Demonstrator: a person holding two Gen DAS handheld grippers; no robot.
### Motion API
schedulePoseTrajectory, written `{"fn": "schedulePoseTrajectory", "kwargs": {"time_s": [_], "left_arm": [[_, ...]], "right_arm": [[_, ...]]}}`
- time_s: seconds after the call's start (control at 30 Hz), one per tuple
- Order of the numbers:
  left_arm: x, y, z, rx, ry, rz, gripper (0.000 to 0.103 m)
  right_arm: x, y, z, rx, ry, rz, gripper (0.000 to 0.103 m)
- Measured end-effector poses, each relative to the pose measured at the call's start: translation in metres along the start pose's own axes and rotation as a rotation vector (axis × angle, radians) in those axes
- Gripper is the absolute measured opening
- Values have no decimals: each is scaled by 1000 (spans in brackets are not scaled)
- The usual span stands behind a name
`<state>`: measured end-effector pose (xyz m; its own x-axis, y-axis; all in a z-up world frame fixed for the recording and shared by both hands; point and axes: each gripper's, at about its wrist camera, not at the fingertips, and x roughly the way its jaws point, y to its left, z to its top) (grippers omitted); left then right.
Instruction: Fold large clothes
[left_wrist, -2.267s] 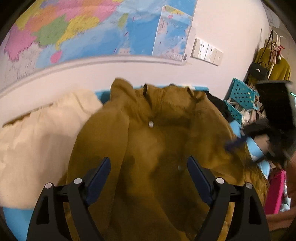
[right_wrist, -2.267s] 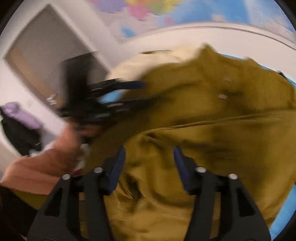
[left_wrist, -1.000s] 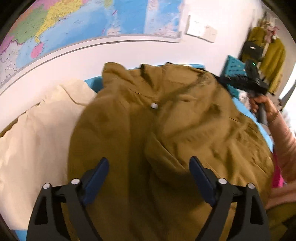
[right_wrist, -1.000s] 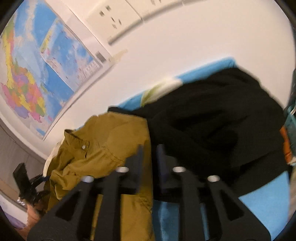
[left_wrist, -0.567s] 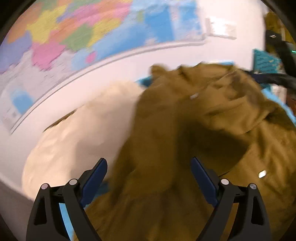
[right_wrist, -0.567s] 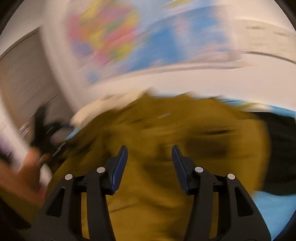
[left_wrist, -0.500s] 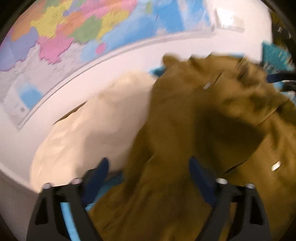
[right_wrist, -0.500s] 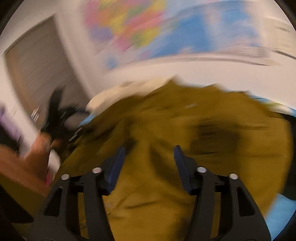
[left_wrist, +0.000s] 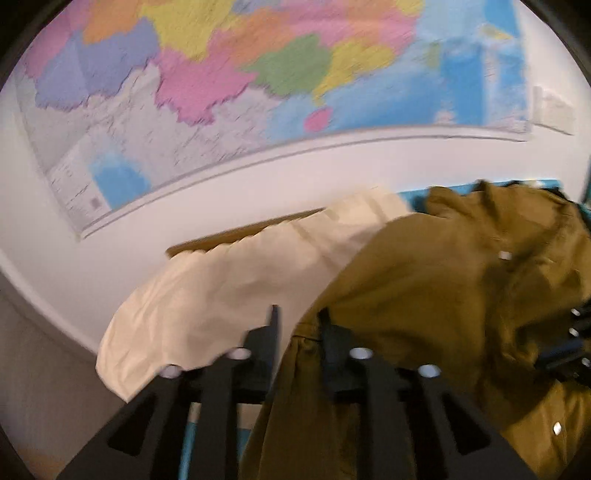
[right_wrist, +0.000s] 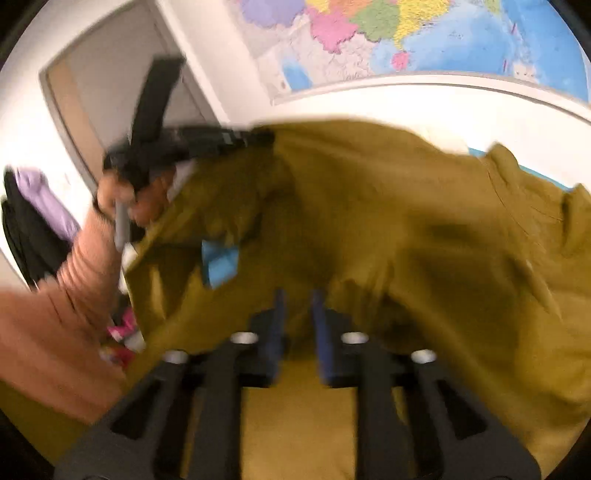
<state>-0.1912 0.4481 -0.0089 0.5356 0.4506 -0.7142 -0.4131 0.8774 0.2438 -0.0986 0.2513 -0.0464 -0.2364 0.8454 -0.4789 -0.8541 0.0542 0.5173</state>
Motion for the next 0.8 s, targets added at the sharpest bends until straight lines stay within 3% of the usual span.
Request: {"fn": "schedulePoseTrajectory", "kwargs": {"time_s": [0.07, 0.17, 0.23, 0.27, 0.37, 0.43, 0.53, 0.63, 0.73, 0.77, 0.8], "left_arm": [[4, -2, -3, -7, 4, 0, 31], [-11, -1, -11, -45, -63, -86, 40], [-38, -7, -18, -8, -151, -123, 67], [-55, -10, -24, 11, -201, -168, 67], [-89, -28, -43, 98, -276, -408, 81], [-97, -51, -57, 154, -262, -516, 82], [-92, -90, -79, 253, -210, -604, 87], [-75, -132, -98, 357, -143, -631, 89], [-58, -165, -108, 441, -106, -545, 89], [-51, -170, -107, 439, -86, -525, 85], [-39, -171, -101, 412, -42, -495, 68]], "right_arm": [[19, -2, 14, 33, -3, 19, 8], [29, -7, 18, 82, 6, 2, 11], [18, -12, 19, 95, -31, 0, 20], [12, -12, 18, 87, -52, -8, 31], [-31, -18, 10, 73, -131, -42, 42], [-60, -24, 2, 54, -168, -157, 51], [-90, -44, -13, 93, -180, -257, 53], [-110, -66, -36, 149, -183, -347, 55], [-118, -78, -56, 196, -181, -391, 55], [-122, -80, -60, 198, -186, -408, 55], [-127, -82, -63, 199, -192, -420, 55]]}}
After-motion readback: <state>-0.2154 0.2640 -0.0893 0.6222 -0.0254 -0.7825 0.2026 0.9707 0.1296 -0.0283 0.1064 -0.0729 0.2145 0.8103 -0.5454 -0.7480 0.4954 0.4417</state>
